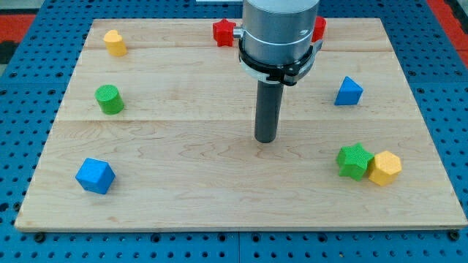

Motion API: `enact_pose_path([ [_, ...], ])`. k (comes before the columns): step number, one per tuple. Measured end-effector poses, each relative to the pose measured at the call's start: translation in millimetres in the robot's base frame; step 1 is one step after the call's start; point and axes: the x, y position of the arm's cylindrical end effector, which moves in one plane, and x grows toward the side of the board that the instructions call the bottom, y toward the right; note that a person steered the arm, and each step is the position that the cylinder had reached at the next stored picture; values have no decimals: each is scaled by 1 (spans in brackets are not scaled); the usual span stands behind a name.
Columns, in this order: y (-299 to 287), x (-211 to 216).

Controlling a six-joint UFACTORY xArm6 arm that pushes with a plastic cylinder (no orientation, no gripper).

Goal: Move your arm close to green star

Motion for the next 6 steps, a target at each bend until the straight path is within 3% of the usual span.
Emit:
enact_pose_path([
  [6, -4, -16],
])
